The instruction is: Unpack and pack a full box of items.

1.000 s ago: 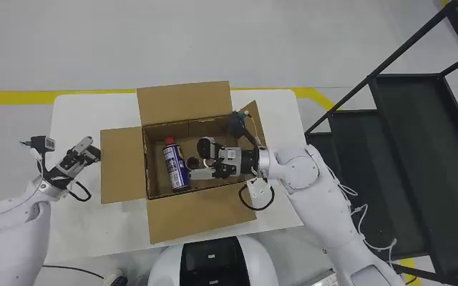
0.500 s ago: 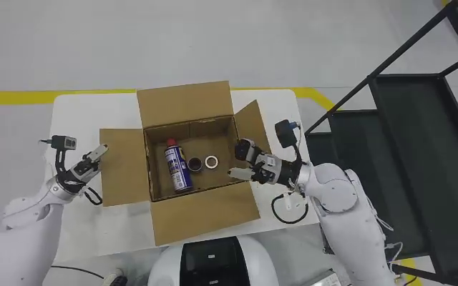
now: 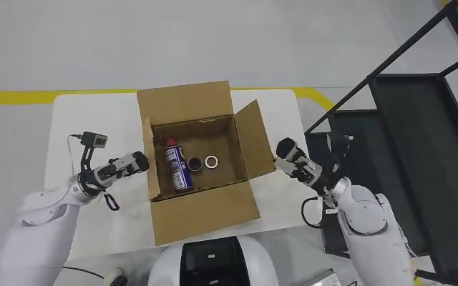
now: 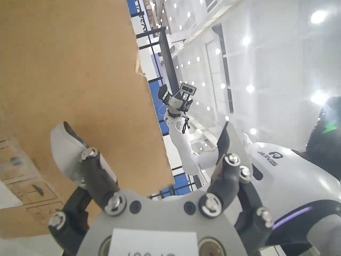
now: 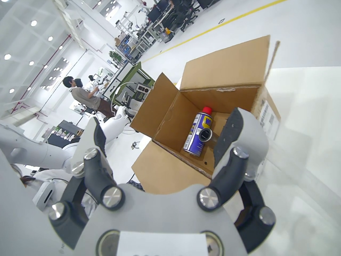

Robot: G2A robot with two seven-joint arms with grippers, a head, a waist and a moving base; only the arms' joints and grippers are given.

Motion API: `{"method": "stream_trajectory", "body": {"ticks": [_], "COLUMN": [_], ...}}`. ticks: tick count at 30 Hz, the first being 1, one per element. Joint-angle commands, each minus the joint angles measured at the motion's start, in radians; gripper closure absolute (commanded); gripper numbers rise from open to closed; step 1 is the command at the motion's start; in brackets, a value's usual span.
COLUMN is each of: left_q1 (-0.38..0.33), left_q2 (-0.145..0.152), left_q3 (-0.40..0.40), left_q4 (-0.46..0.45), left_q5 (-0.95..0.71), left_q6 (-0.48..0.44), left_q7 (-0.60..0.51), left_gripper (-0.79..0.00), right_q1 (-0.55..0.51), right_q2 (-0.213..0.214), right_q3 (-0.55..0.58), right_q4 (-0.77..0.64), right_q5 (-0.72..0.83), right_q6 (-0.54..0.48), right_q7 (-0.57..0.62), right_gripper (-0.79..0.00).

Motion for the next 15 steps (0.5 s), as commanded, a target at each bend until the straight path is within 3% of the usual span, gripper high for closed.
{"method": "stream_trajectory", "body": {"ticks": [1,10,15], "left_q1": [-0.016,-0.043,-0.028], "left_q2": [-0.004,-0.015,-0.012], "left_q3": [0.037,0.101,0.095], "left_q4": [-0.004,0.010,-0.012], "left_q5": [0.046,0.124,0.162], "left_q6": [0.014,0.028,0.031], "left_q7": [0.026,0.115,0.137], "left_gripper": [-0.785,-0.785,-0.785], "right_q1": [0.004,0.137,0.241], "right_q2": [0.001,0.008,0.012], "right_q3": [-0.001,-0.066,-0.151], "right_q4": [0.016,0.186,0.250], "right_q5": [-0.008,0.028,0.060], "right_q6": [0.033,0.070,0.016], "right_q7": [-0.017,0.028,0.120], "right_gripper": [-0.785,-0.785,-0.785]}}
